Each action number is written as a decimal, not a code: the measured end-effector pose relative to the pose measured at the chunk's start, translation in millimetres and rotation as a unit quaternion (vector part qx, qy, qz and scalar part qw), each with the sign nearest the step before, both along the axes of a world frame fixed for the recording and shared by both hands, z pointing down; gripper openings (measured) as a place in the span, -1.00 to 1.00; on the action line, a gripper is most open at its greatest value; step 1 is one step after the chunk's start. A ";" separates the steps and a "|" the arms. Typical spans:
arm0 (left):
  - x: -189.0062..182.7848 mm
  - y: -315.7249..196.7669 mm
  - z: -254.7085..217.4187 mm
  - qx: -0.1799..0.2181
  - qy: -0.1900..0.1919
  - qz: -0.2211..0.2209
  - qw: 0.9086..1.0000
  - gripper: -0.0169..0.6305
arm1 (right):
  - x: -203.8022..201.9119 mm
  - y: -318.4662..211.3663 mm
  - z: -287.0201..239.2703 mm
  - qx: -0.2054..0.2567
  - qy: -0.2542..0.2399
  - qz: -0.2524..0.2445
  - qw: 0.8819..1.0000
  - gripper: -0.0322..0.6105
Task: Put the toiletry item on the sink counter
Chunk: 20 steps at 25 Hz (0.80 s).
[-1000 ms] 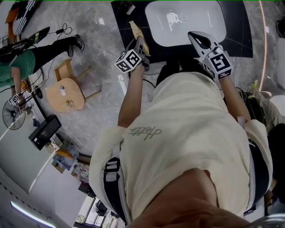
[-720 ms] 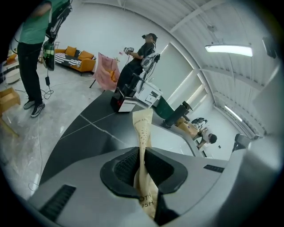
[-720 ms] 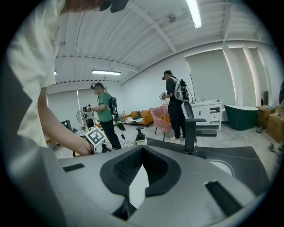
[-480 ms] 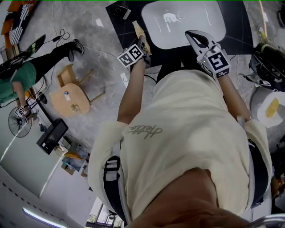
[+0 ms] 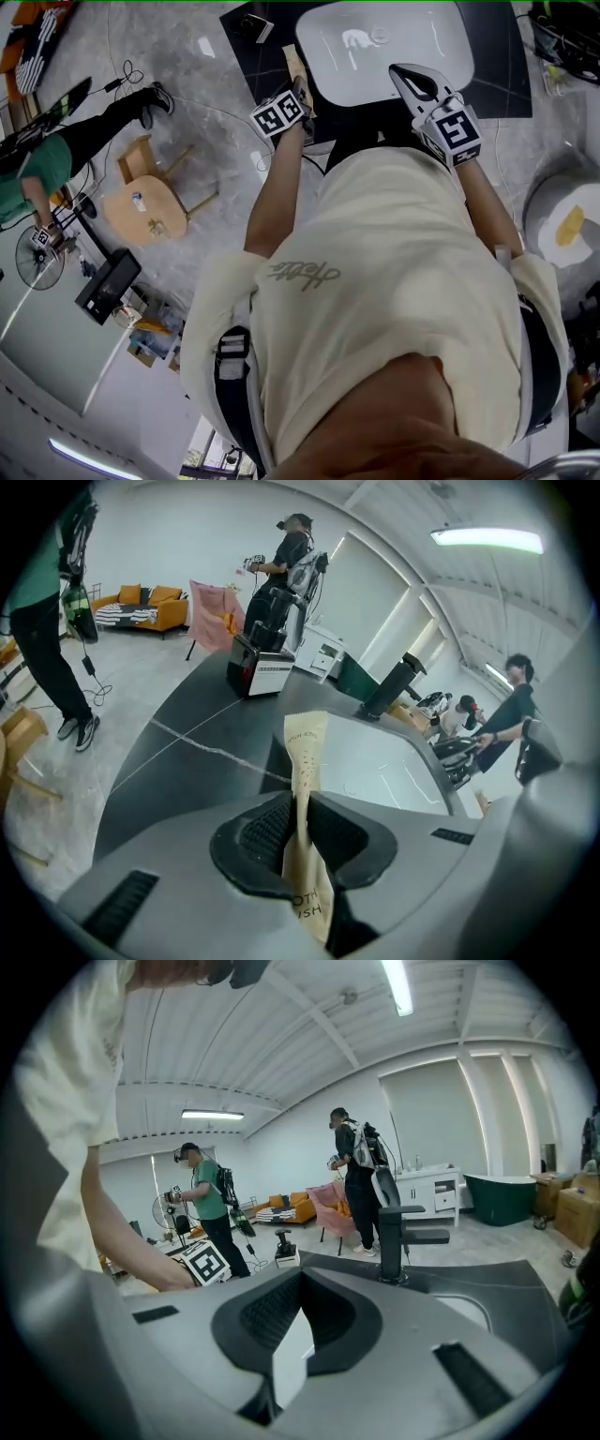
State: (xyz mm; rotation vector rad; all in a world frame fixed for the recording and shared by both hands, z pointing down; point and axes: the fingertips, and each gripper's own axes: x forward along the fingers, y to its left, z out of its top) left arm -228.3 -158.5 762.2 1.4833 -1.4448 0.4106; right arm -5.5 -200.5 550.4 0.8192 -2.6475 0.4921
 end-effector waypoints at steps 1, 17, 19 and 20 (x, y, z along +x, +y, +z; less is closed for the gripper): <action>-0.6 -0.6 -0.2 -0.001 -0.006 0.001 1.000 -0.80 | 0.7 0.9 0.7 -0.001 0.000 0.000 1.000 -0.92; -22.1 3.4 -38.9 0.055 -0.004 -0.046 0.997 -0.56 | 1.9 18.8 -10.4 0.011 0.002 -0.004 1.000 -0.92; -30.2 5.1 -52.4 0.078 -0.012 -0.054 0.995 -0.56 | 1.4 23.2 -15.5 0.018 0.001 -0.005 1.000 -0.92; -32.8 5.1 -61.5 0.092 -0.022 -0.052 0.994 -0.56 | 1.1 24.3 -18.6 0.023 0.001 -0.006 1.000 -0.92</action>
